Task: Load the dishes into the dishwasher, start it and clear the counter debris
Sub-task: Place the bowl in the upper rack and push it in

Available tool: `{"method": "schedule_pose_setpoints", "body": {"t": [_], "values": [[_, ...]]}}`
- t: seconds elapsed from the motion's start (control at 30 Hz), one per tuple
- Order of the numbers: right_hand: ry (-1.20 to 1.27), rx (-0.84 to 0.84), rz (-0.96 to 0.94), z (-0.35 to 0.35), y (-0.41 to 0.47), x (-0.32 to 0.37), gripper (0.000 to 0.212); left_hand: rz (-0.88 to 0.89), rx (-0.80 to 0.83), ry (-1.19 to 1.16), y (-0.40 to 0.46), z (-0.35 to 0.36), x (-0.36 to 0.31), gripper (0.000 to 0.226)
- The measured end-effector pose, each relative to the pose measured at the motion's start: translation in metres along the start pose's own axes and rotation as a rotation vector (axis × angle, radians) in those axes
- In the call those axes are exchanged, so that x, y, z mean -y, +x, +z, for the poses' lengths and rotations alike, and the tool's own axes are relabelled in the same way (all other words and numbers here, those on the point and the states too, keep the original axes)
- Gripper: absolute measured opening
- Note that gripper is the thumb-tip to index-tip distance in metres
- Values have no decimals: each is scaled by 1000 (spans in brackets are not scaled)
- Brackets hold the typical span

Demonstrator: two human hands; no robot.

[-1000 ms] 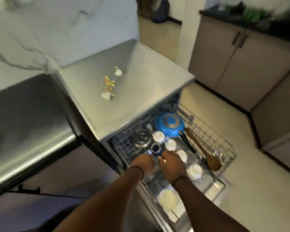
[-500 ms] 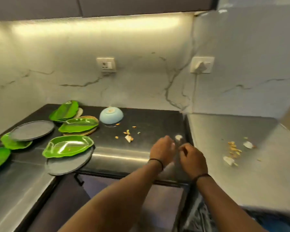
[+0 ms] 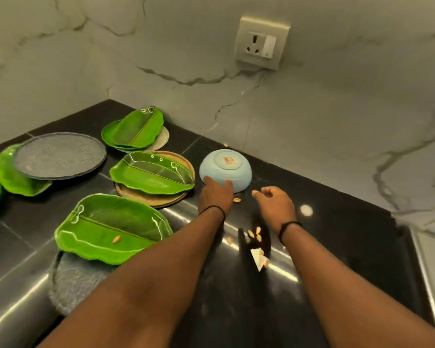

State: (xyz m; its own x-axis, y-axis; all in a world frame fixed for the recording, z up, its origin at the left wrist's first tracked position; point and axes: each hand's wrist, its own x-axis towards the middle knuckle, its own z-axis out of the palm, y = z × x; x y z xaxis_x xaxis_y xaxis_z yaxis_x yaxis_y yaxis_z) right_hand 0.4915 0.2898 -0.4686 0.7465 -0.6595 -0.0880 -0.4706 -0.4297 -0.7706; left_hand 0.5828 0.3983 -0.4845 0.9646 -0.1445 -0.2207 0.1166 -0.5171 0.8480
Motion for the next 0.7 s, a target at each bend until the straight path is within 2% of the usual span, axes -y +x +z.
{"method": "schedule_pose_setpoints", "body": {"t": [0.17, 0.3, 0.43, 0.5, 0.6, 0.7], "values": [[-30, 27, 44, 61, 101, -2, 37, -132, -132, 82, 80, 27, 9, 75], [-20, 1, 102, 81, 145, 4, 69, -116, -137, 123, 111, 33, 13, 69], [7, 56, 117, 89, 158, 6, 84, -77, -171, 170, 122, 27, 22, 69], [64, 52, 130, 86, 154, 4, 80, -52, -181, 197, 122, 26, 25, 71], [200, 9, 138, 73, 144, -3, 60, -7, -194, 175, 105, 33, 15, 74], [426, -58, 170, 54, 132, -8, 47, 97, -191, 18, 84, 38, -6, 72]]}}
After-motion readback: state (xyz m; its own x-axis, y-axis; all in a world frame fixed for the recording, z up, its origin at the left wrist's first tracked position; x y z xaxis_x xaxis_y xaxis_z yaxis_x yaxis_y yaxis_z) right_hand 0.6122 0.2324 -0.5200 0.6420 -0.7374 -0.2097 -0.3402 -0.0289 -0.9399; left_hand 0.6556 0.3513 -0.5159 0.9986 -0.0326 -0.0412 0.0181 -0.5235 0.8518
